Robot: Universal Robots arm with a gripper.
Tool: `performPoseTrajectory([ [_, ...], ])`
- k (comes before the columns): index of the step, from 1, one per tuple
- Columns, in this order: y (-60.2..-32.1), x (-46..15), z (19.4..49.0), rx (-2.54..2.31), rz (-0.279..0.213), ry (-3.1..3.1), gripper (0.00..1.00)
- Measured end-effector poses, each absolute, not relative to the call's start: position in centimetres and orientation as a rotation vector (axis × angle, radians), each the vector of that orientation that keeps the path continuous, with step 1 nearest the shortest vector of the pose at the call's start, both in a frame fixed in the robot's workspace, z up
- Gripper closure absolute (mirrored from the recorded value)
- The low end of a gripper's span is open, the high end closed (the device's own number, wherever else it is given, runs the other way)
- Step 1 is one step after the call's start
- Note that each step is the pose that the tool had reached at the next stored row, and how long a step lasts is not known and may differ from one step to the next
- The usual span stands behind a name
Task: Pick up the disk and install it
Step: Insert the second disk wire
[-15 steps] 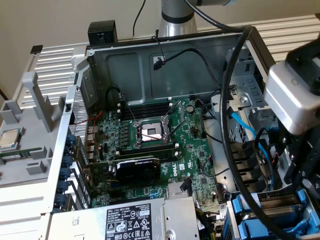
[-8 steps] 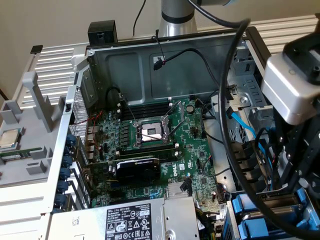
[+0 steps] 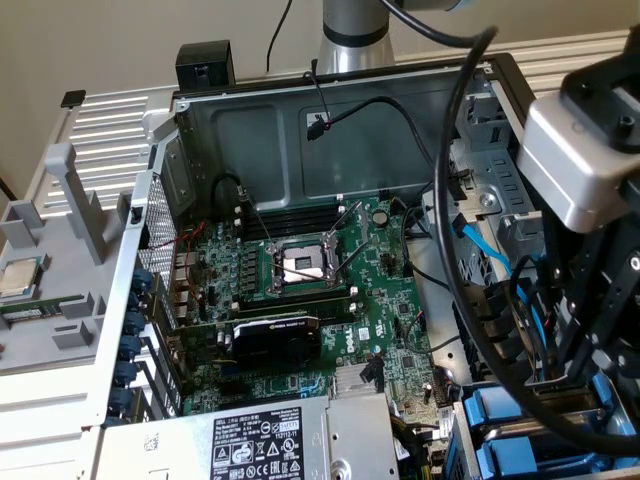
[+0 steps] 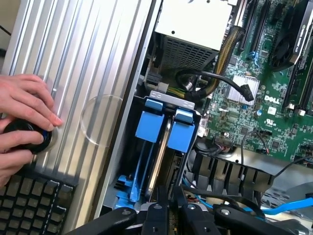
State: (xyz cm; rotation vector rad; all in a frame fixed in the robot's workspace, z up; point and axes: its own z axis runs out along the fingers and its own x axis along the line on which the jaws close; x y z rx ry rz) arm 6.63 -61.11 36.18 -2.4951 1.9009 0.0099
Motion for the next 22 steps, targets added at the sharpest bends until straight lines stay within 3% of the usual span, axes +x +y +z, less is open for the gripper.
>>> performPoseTrajectory([
  [22, -60.10, 7.03, 36.19, -2.450, 0.002, 1.980, 0.83],
])
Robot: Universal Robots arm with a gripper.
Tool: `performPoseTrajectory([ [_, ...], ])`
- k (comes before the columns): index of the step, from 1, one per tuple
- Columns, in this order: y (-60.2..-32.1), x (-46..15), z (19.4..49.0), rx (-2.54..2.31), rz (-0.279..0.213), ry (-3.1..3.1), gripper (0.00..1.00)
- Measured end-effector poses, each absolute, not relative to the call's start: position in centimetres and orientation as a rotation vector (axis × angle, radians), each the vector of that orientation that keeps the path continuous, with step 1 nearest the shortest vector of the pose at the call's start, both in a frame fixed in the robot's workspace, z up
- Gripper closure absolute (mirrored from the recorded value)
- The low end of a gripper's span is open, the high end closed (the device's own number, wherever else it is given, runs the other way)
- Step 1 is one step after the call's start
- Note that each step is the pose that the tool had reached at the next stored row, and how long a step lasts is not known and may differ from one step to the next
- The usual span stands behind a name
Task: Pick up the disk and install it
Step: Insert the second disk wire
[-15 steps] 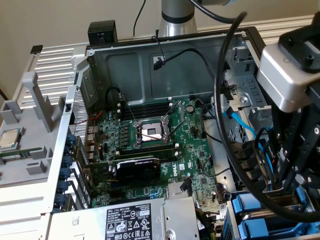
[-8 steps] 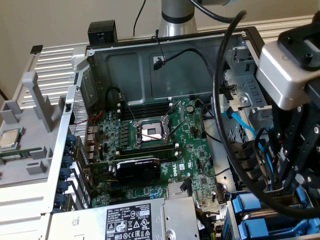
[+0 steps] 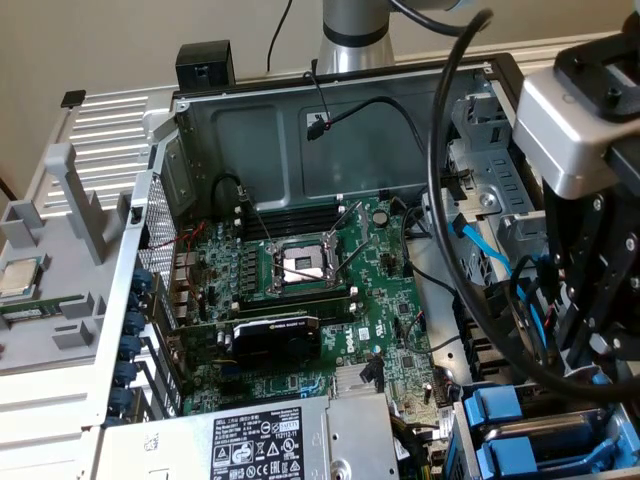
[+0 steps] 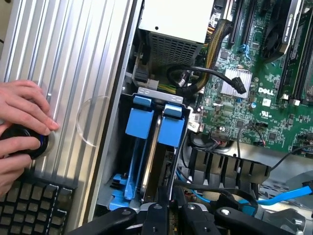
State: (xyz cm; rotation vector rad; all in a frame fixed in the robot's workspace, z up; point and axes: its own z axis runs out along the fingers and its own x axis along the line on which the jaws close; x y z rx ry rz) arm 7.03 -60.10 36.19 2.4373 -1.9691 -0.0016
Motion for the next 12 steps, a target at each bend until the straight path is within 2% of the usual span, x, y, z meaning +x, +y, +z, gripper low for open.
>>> performPoseTrajectory([
  [12, -59.81, 7.06, 36.14, 2.390, 0.017, -2.002, 0.83],
])
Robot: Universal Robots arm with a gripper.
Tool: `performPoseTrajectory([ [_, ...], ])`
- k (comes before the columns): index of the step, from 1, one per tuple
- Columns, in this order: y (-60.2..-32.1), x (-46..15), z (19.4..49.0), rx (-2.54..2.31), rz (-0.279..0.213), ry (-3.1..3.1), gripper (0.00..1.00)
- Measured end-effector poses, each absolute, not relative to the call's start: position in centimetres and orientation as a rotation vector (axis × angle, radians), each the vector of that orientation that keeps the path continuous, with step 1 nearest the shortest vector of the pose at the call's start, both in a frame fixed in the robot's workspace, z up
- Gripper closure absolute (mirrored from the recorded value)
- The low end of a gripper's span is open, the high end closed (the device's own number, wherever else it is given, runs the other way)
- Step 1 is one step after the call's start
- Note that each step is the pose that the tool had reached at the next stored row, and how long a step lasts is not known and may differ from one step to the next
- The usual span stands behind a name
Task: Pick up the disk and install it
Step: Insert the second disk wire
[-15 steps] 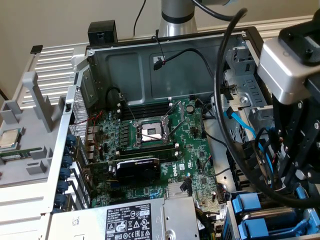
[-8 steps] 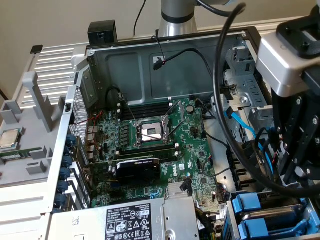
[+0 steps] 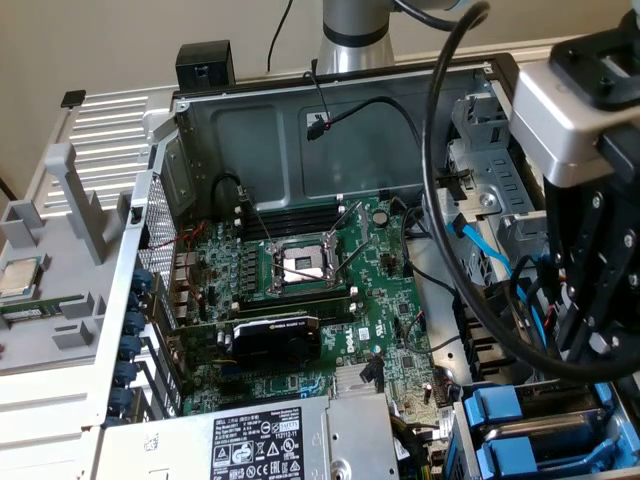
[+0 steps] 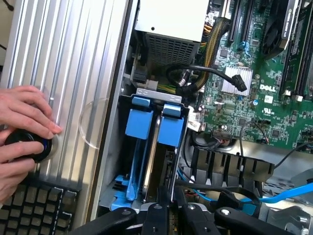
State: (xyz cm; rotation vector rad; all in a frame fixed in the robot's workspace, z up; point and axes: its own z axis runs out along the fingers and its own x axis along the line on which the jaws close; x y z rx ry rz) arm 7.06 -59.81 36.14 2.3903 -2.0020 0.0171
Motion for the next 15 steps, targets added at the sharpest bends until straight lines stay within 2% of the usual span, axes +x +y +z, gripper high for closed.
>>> performPoseTrajectory([
  [15, -59.80, 6.63, 36.00, 2.274, 0.014, -2.131, 0.83],
])
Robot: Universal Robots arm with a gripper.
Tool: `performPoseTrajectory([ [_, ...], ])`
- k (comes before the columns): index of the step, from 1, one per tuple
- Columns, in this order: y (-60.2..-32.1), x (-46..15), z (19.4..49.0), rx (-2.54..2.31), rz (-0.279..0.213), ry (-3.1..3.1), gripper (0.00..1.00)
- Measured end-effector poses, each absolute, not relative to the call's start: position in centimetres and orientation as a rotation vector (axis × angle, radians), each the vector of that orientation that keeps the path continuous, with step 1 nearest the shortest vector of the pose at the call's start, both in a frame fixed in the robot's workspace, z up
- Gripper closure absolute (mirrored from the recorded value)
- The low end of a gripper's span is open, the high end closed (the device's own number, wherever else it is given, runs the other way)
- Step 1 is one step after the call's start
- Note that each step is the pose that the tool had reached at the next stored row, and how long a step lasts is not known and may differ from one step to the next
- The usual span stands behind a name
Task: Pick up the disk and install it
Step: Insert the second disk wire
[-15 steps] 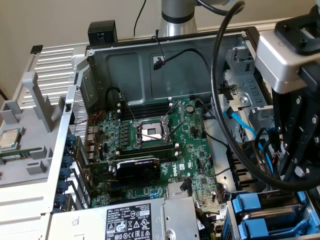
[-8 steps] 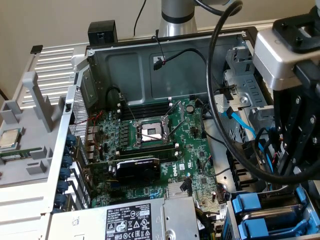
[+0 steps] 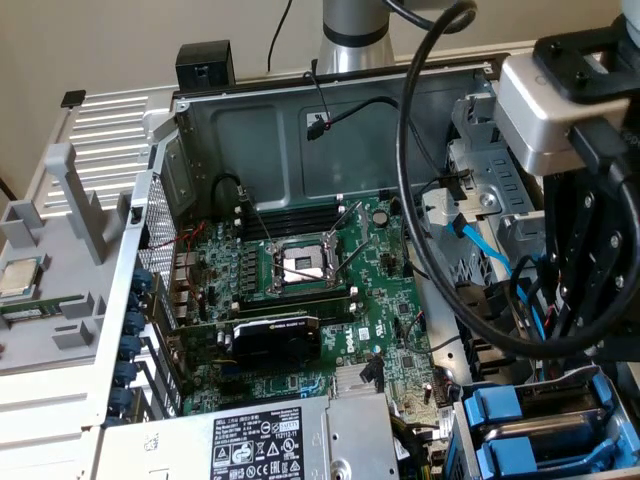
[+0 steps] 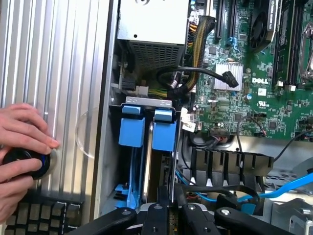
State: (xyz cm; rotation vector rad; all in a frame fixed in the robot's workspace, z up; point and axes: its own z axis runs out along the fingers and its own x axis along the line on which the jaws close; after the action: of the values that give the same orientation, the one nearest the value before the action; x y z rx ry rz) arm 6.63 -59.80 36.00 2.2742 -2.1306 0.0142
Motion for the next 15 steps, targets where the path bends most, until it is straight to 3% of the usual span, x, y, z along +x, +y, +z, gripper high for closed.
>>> performPoseTrajectory([
  [15, -59.80, 6.61, 36.00, 2.222, 0.013, -2.185, 0.83],
])
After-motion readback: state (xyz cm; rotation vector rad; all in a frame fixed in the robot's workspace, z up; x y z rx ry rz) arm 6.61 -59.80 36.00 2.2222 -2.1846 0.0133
